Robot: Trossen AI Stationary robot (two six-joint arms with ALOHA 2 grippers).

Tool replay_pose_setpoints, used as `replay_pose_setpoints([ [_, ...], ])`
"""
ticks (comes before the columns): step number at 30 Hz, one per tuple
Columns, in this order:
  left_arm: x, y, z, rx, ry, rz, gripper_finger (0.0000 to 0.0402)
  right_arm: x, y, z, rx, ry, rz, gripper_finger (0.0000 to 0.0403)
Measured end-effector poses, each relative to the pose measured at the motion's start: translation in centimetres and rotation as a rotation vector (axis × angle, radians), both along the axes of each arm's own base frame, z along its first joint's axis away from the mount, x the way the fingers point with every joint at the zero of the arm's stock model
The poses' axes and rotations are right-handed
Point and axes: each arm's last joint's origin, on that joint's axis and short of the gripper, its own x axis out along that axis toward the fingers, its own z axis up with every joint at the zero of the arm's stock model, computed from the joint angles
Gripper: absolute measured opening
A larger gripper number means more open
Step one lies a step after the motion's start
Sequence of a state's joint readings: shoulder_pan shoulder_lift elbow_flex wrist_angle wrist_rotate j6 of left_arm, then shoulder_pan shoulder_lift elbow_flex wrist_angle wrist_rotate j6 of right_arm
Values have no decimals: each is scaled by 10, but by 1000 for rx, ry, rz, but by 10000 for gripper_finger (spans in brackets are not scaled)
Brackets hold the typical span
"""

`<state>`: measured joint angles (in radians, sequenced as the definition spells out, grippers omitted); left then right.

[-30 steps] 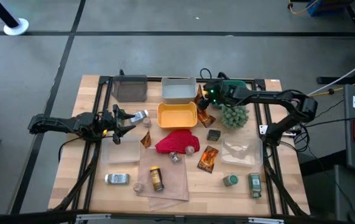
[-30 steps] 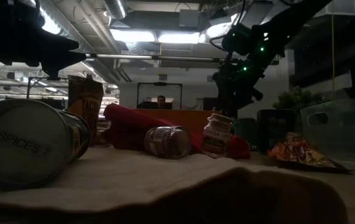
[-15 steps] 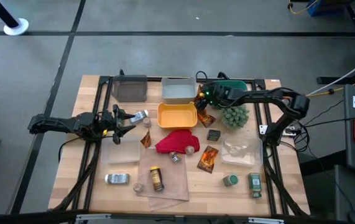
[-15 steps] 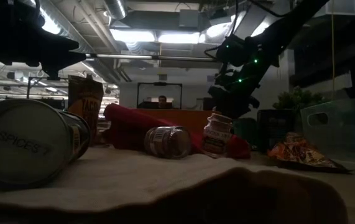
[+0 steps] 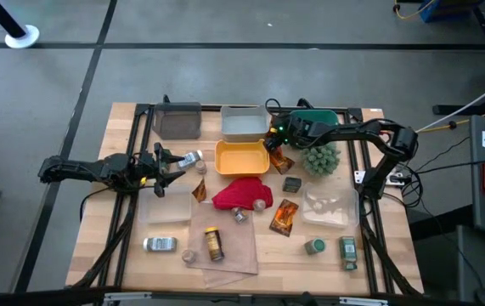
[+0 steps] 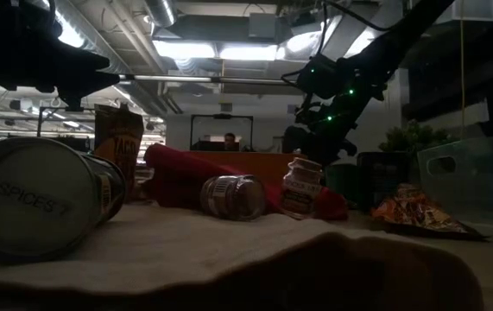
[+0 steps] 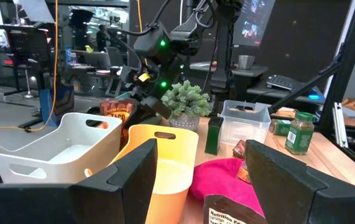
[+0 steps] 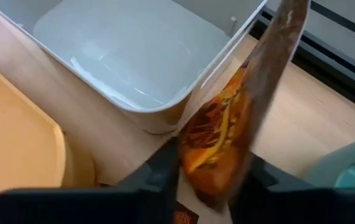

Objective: Sort spices by type
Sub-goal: Put the brown seasoning pack into the green bin

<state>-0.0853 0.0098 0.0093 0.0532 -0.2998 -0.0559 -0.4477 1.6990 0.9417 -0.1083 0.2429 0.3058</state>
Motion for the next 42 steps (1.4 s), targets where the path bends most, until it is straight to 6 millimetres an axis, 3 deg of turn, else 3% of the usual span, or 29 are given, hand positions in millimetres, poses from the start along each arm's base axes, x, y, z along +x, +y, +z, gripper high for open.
replay_pose_setpoints([
  [4,0,0,0,0,1,0,227,0,0,0,7,-1,10,14],
  [11,0,0,0,0,0,0,227,8,-2,21,24,68,66,14],
  [20,0,0,0,0,0,0,227,22,-10,94,-25,171,154,6],
  [29,0,0,0,0,0,0,227,14,-7,161,-35,258,180,4],
  [33,0,0,0,0,1,0,227,5,-3,168,-21,343,165,4],
  [42,0,0,0,-21,-4,-1,227,-15,3,162,36,563,114,3],
])
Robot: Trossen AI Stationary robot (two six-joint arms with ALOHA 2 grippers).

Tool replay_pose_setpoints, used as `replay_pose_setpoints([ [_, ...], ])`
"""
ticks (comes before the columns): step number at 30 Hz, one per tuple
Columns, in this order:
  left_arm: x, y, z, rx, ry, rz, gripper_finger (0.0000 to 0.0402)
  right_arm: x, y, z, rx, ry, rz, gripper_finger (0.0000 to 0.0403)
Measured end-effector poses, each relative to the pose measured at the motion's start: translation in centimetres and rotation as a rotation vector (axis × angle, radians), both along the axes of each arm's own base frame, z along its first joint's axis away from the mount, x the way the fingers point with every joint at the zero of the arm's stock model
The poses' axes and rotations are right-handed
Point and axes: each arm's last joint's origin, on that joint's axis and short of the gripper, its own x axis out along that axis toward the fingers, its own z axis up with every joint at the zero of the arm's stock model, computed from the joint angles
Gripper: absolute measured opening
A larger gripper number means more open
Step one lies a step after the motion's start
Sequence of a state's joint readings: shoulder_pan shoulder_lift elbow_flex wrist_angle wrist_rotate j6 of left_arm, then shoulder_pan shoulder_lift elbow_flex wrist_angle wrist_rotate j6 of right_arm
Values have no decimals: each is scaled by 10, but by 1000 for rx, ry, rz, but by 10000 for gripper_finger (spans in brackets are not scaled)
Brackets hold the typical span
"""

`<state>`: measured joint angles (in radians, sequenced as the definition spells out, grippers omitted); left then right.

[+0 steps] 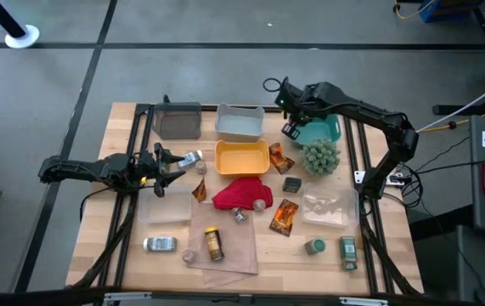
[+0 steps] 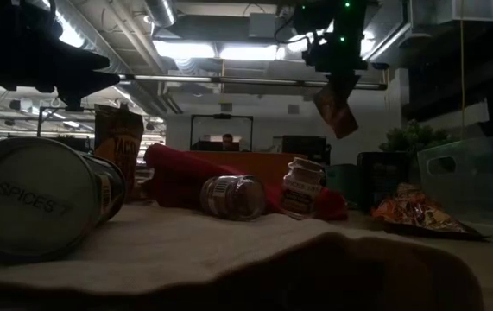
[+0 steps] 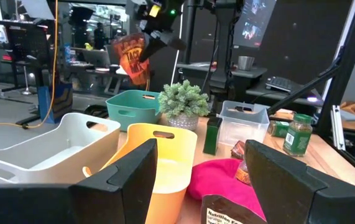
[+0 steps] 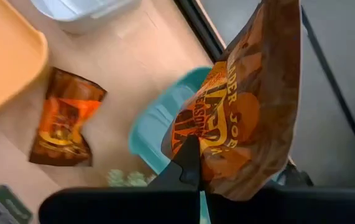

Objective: Sort spices by type
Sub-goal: Put the brown seasoning pack into the green bin

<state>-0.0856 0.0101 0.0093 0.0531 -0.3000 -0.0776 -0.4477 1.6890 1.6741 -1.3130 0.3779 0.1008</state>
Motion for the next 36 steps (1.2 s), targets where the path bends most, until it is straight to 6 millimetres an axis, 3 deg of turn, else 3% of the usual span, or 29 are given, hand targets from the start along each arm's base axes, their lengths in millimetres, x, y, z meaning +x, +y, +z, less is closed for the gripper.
replay_pose_setpoints([
  [6,0,0,0,-1,0,0,227,-3,-5,-7,-36,15,-53,3],
  [11,0,0,0,-1,0,0,227,-19,-7,-43,-30,29,-104,3],
  [14,0,0,0,-1,0,0,227,-26,-13,-64,-49,-56,-130,2],
  [19,0,0,0,-1,0,0,227,-33,-30,-89,-30,-211,-168,2],
  [24,0,0,0,-1,-1,0,227,-42,-39,-111,-38,-237,-203,2],
  [36,0,0,0,-1,-1,0,227,-47,-37,-130,-34,-253,-217,26],
])
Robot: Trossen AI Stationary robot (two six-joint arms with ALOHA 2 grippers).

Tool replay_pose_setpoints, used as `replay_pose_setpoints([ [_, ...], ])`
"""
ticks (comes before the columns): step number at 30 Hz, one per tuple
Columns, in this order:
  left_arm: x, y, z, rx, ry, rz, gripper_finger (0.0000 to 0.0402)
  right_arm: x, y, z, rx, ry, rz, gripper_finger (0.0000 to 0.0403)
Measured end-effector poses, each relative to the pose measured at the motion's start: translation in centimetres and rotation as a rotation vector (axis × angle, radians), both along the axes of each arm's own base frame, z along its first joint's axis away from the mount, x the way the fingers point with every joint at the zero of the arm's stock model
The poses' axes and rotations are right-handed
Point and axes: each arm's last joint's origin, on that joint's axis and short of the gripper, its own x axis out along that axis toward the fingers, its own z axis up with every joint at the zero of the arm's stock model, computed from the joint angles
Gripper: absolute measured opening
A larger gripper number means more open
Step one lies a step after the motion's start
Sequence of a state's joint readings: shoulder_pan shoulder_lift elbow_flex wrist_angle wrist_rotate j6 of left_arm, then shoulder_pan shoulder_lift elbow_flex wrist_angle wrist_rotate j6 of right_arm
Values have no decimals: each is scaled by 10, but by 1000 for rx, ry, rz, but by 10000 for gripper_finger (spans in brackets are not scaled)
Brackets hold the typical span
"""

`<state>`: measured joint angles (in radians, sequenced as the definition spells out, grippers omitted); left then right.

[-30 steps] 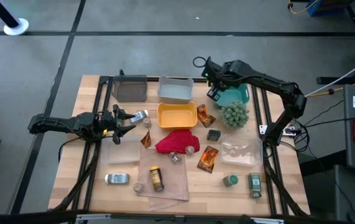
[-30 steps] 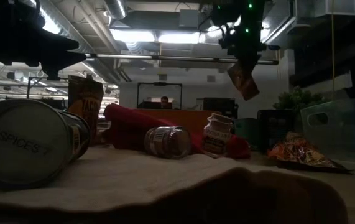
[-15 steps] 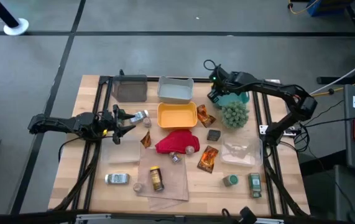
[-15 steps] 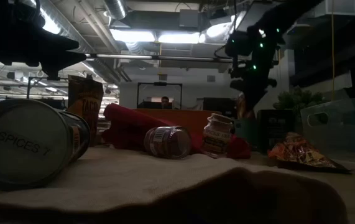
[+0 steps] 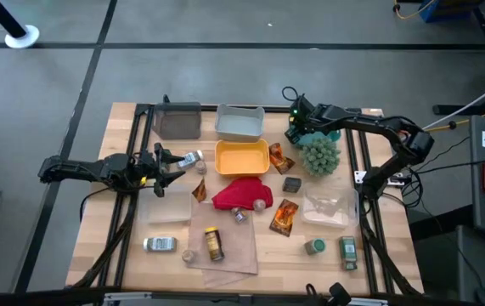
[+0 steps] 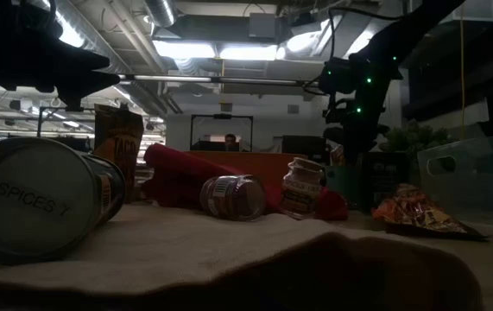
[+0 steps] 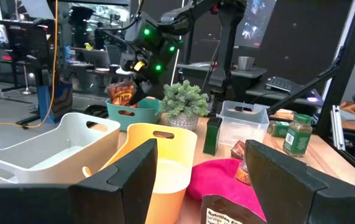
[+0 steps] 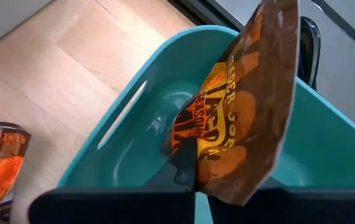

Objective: Sort spices by type
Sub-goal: Put the brown seasoning pack into the green bin

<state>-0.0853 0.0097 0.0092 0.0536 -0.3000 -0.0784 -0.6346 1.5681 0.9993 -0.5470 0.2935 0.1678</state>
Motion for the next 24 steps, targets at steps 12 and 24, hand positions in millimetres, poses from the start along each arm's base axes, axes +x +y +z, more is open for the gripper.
replay_pose_setpoints([
  [12,0,0,0,0,0,-1,227,1,1,0,40,-33,12,105],
  [24,0,0,0,0,0,0,227,0,2,26,105,57,13,133],
])
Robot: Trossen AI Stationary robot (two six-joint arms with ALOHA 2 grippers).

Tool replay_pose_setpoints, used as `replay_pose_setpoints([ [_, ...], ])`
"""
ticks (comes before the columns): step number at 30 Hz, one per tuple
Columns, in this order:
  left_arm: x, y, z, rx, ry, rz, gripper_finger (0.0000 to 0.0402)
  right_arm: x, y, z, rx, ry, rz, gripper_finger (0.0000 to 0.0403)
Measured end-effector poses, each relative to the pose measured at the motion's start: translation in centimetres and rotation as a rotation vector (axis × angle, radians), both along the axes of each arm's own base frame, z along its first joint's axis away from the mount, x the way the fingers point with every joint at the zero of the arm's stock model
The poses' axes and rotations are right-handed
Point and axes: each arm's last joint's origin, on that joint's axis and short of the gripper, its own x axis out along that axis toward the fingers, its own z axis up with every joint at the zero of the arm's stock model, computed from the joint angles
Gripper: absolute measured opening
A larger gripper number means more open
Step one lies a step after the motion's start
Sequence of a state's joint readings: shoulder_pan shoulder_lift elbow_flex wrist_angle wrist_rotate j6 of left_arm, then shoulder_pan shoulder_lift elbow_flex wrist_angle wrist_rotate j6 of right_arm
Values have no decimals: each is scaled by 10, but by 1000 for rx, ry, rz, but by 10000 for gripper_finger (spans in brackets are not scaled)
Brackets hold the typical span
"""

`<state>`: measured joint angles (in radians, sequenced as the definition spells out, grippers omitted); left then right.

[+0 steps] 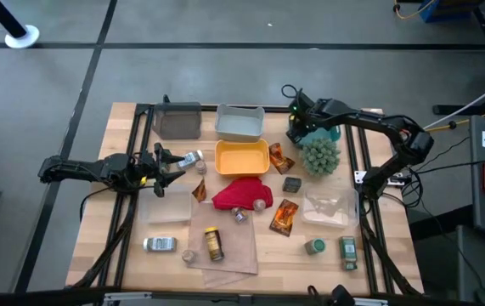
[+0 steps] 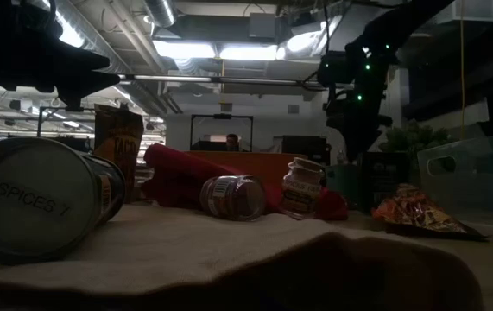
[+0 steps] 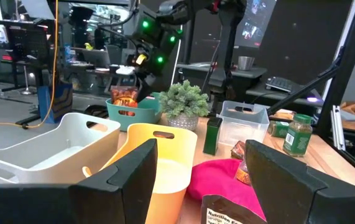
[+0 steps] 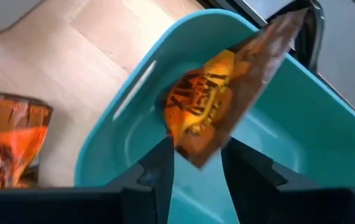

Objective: Sort spices by type
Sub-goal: Put the brown seasoning pack into the green bin

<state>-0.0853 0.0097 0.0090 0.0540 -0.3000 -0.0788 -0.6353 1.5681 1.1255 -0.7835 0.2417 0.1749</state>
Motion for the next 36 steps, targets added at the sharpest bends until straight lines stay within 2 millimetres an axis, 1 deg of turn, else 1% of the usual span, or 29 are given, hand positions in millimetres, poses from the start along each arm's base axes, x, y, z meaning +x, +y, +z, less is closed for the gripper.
replay_pose_setpoints([
  [8,0,0,0,0,0,0,227,-4,4,33,88,74,9,134],
  [12,0,0,0,-10,-3,-1,227,-5,6,50,129,76,18,134],
  [15,0,0,2,-75,-39,-4,227,-3,6,59,144,48,27,134],
  [17,0,0,5,-159,-91,-10,227,-2,6,63,148,27,32,134],
  [20,-1,0,11,-261,-168,-25,227,0,5,65,144,0,38,134],
  [24,-2,-1,17,-281,-238,-47,227,0,5,65,141,-6,38,134],
  [27,-1,-3,24,-265,-252,-67,227,0,5,65,141,-7,39,134],
  [29,1,-5,30,-252,-243,-83,227,0,5,65,141,-7,39,134],
  [32,8,-9,39,-243,-182,-103,227,0,4,65,140,-8,39,134],
  [36,22,-15,61,-200,-109,-123,227,0,4,65,140,-8,38,134],
])
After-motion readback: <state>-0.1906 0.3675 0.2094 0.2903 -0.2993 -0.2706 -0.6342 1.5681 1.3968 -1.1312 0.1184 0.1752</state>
